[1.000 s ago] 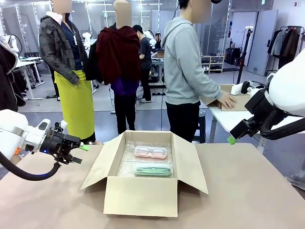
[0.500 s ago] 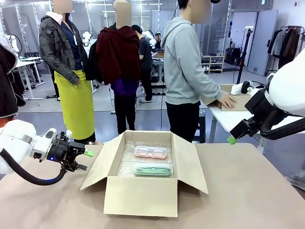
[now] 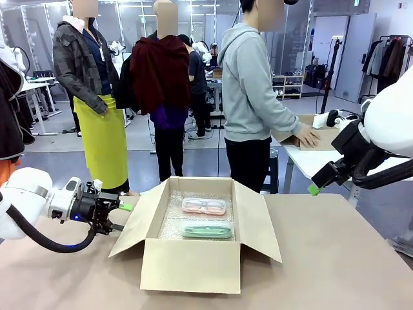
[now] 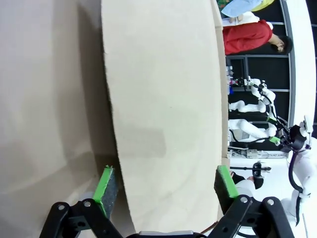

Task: Pack the glasses set securely to prepare it for shipping.
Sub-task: Position the Package Box on the left side of the table.

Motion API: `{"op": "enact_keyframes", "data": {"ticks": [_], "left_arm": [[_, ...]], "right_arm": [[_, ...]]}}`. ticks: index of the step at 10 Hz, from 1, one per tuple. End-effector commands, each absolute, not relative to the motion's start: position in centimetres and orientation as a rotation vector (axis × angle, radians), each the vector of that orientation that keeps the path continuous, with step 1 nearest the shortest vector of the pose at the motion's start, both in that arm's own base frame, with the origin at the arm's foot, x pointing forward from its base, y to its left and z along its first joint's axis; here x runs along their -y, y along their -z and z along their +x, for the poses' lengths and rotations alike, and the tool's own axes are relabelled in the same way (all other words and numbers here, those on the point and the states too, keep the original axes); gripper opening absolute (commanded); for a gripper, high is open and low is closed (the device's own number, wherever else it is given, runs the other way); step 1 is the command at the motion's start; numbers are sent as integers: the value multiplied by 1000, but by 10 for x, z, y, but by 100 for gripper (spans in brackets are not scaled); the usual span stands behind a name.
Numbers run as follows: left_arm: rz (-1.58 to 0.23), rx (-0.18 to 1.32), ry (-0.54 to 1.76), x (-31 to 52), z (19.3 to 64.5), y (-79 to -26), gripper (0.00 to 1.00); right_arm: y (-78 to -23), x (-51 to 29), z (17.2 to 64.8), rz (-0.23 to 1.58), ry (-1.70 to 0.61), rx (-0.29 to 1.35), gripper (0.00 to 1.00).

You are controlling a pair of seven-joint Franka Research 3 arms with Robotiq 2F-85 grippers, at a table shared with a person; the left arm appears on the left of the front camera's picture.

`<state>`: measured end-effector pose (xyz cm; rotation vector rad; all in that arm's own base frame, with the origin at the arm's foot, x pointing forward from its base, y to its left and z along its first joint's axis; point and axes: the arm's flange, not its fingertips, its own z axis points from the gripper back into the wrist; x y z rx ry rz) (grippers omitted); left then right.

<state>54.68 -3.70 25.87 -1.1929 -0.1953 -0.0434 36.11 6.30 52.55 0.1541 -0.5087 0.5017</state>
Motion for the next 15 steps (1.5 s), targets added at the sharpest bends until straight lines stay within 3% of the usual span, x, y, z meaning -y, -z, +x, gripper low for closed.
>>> {"op": "enact_keyframes", "data": {"ticks": [1, 5, 6, 7, 8, 9, 12, 15], "left_arm": [[-1237, 178, 17, 46, 546, -257, 100], [-1303, 138, -22, 49, 542, -255, 100], [-1310, 160, -27, 43, 542, -259, 85], [-1321, 163, -42, 37, 541, -261, 40], [-1330, 178, -59, 30, 541, -261, 25], [-1337, 180, -69, 24, 539, -262, 0], [-1433, 153, -98, 16, 533, -268, 4], [-1459, 151, -98, 18, 526, -272, 0]], "right_arm": [[-528, -65, 362, 150, -489, 496, 100], [-528, -65, 362, 150, -489, 496, 100], [-528, -65, 362, 150, -489, 496, 100], [-528, -65, 362, 150, -489, 496, 100], [-528, -65, 362, 150, -489, 496, 100], [-528, -65, 362, 150, -489, 496, 100], [-528, -65, 362, 150, -489, 496, 100], [-528, -65, 362, 150, -489, 496, 100]]}}
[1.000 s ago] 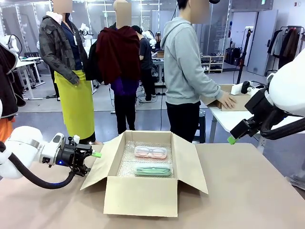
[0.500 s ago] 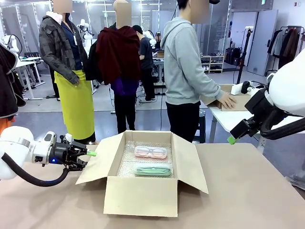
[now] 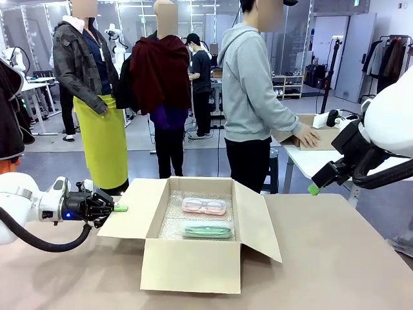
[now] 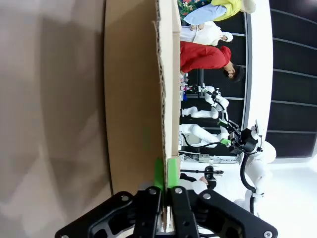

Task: Pack the glasses set securely to prepare it for shipping.
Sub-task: Position the Package Box on the left side of the table.

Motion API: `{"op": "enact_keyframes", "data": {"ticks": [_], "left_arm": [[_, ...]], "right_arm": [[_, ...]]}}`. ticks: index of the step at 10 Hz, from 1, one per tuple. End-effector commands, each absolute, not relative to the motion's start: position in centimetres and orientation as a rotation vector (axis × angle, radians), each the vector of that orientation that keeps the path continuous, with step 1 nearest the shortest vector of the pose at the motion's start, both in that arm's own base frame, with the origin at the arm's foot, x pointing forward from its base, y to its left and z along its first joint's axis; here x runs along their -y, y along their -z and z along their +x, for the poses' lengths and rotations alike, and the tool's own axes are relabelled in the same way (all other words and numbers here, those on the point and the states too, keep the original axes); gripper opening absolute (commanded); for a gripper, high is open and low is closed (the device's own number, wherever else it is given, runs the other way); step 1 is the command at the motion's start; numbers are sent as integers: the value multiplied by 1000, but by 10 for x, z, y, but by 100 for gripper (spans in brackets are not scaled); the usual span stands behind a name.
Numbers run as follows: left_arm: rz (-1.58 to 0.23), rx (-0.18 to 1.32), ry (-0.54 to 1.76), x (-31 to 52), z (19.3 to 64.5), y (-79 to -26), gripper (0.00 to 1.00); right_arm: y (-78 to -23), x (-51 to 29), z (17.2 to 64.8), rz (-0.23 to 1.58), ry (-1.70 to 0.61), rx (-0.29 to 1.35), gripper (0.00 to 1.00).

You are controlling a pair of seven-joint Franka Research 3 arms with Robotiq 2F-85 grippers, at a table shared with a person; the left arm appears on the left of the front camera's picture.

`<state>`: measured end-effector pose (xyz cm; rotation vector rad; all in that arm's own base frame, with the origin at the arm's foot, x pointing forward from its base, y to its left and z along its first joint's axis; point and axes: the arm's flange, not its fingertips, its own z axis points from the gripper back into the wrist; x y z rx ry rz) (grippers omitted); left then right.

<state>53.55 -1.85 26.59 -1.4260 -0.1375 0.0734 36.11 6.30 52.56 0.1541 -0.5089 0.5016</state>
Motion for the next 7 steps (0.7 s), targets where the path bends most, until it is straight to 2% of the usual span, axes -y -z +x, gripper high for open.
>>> {"op": "enact_keyframes", "data": {"ticks": [1, 7], "left_arm": [[-1457, 155, -94, 18, 525, -274, 0], [-1429, 140, -75, 19, 534, -268, 0]], "right_arm": [[-528, -65, 362, 150, -489, 496, 100], [-528, -65, 362, 150, -489, 496, 100]]}}
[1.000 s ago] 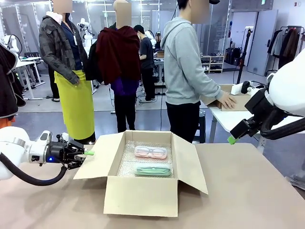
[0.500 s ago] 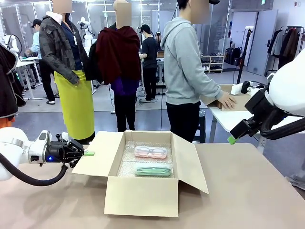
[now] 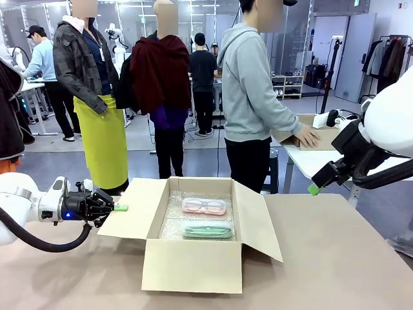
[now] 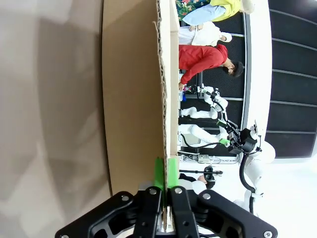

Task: Pack the glasses set securely to prepare it for shipping.
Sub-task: Position the Package Box on the left side of the table.

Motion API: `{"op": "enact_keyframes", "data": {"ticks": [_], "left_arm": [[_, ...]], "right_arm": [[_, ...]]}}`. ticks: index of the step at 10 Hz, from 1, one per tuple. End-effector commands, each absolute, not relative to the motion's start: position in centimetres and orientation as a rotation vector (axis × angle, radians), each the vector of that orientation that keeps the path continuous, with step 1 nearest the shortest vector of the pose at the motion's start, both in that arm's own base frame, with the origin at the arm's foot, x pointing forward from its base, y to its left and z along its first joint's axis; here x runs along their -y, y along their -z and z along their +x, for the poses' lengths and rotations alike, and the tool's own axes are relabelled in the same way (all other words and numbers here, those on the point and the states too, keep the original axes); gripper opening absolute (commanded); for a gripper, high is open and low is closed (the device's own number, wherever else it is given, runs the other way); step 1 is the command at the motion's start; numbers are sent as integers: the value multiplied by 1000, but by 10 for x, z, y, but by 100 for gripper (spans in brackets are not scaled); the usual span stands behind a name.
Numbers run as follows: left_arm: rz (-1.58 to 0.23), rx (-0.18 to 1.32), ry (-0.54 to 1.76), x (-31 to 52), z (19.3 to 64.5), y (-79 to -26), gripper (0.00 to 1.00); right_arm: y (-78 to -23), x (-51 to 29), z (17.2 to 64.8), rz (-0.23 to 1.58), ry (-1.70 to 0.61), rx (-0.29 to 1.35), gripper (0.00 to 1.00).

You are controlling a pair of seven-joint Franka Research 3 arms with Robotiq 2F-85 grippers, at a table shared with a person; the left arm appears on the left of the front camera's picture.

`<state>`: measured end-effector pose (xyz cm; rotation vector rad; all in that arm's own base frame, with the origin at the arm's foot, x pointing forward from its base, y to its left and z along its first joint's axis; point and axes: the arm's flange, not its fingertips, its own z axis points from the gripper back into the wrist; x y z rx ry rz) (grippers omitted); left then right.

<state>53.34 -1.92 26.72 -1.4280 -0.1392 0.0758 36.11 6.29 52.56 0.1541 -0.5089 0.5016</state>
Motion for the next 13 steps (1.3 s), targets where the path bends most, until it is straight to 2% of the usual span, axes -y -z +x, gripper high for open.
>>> {"op": "enact_keyframes", "data": {"ticks": [1, 4, 9, 13], "left_arm": [[-1428, 139, -76, 19, 533, -267, 2], [-1463, 110, -92, -45, 534, -289, 2], [-1472, 187, -87, -172, 503, -309, 2], [-1380, 210, -159, -291, 482, -303, 2]], "right_arm": [[-528, -65, 362, 150, -489, 496, 100], [-528, -65, 362, 150, -489, 496, 100], [-528, -65, 362, 150, -489, 496, 100], [-528, -65, 362, 150, -489, 496, 100]]}}
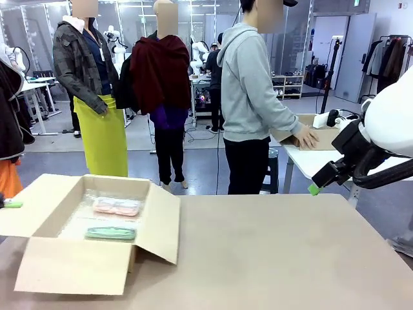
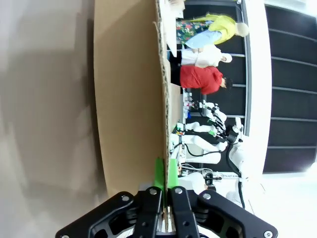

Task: Pack the glasses set securely to prepare it for shipping.
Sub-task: Position the Package Box on the left side of the table.

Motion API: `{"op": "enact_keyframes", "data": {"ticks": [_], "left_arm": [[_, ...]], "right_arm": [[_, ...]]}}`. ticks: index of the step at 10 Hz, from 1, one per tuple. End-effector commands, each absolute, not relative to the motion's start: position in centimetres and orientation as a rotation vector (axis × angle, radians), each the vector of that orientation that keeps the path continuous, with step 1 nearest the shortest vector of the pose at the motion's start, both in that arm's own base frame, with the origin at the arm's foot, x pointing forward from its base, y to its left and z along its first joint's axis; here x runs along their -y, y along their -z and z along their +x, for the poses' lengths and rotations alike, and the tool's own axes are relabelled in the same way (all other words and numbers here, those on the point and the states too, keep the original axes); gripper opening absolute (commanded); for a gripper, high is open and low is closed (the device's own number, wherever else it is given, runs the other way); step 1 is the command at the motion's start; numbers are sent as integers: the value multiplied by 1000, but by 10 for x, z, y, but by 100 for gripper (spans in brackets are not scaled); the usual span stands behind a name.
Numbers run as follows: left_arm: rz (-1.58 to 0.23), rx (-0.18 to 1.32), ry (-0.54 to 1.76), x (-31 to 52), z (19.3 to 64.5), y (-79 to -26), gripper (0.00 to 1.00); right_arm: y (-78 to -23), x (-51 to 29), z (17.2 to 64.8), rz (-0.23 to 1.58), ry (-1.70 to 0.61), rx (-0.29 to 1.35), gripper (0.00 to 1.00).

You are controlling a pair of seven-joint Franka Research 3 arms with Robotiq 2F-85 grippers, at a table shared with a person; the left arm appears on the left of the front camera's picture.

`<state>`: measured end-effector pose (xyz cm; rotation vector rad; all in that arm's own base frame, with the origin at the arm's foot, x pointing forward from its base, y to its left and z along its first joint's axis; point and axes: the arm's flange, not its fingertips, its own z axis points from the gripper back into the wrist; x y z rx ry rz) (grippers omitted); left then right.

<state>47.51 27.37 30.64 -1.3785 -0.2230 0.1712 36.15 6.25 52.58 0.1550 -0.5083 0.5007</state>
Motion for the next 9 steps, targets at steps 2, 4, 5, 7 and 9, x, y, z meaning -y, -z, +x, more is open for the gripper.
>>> {"op": "enact_keyframes", "data": {"ticks": [2, 4, 5, 7, 9], "left_arm": [[-1336, 167, -219, -332, 471, -296, 2], [-1283, 179, -253, -366, 461, -291, 2], [-1287, 182, -261, -374, 459, -288, 2], [-1301, 190, -263, -391, 458, -288, 2], [-1287, 212, -262, -379, 455, -287, 2]], "right_arm": [[-528, -65, 362, 150, -489, 496, 100], [-528, -65, 362, 150, -489, 496, 100], [-528, -65, 362, 150, -489, 496, 100], [-528, -65, 362, 150, -489, 496, 100], [-528, -65, 362, 150, -489, 496, 100]]}}
